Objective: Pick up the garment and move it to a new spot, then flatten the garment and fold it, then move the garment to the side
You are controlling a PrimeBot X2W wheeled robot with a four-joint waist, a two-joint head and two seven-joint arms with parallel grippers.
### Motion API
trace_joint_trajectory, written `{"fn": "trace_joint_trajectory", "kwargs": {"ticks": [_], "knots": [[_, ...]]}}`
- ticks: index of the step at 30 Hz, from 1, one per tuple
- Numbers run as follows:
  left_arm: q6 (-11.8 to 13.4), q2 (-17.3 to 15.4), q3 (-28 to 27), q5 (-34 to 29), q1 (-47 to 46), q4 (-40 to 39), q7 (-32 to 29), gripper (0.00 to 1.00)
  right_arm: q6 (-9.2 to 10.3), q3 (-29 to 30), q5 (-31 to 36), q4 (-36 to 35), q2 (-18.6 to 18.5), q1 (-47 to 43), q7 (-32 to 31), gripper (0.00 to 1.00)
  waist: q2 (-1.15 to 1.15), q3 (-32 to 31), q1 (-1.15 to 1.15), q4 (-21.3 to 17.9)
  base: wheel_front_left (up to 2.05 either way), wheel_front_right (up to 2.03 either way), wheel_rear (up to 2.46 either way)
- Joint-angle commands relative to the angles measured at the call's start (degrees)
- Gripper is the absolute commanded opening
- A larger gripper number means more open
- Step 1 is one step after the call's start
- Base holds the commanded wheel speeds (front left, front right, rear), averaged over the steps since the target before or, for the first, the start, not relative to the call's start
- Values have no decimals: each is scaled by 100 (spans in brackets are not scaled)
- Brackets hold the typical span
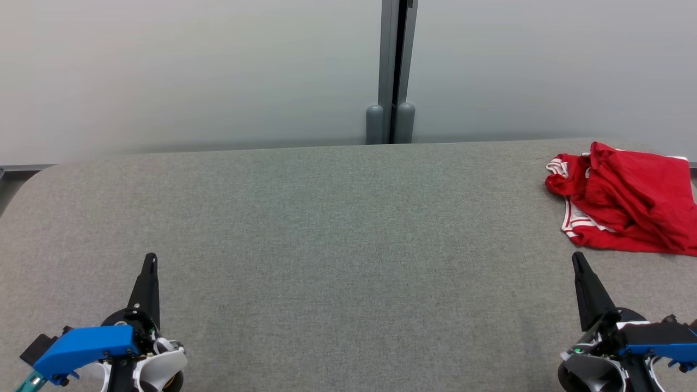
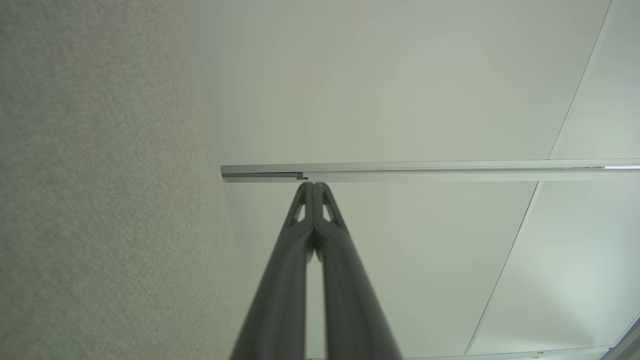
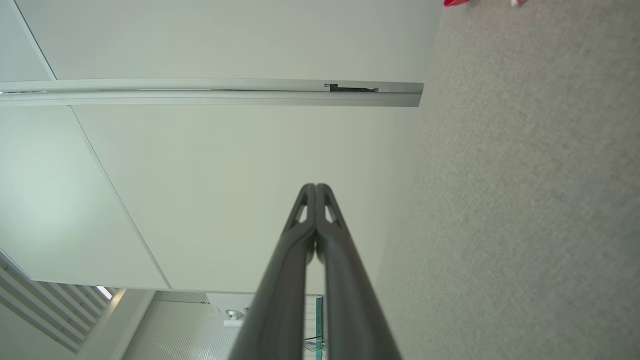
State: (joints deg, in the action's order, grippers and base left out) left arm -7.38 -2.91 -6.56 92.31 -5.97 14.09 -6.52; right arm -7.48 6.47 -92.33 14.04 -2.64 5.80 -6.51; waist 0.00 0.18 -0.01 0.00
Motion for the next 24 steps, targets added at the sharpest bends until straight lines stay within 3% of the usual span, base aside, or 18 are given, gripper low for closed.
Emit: {"fn": "trace_joint_trajectory", "kwargs": {"ticks": [1, 24], "knots": [[-35, 14, -11, 17, -60, 0, -21, 0, -2, 17, -16, 0, -44, 81, -18, 0, 0, 0, 1, 0, 0, 0, 0], [-34, 14, -10, 18, -60, -1, -20, 0, -2, 16, -18, 0, -44, 79, -17, 0, 0, 0, 1, 0, 0, 0, 0]]}}
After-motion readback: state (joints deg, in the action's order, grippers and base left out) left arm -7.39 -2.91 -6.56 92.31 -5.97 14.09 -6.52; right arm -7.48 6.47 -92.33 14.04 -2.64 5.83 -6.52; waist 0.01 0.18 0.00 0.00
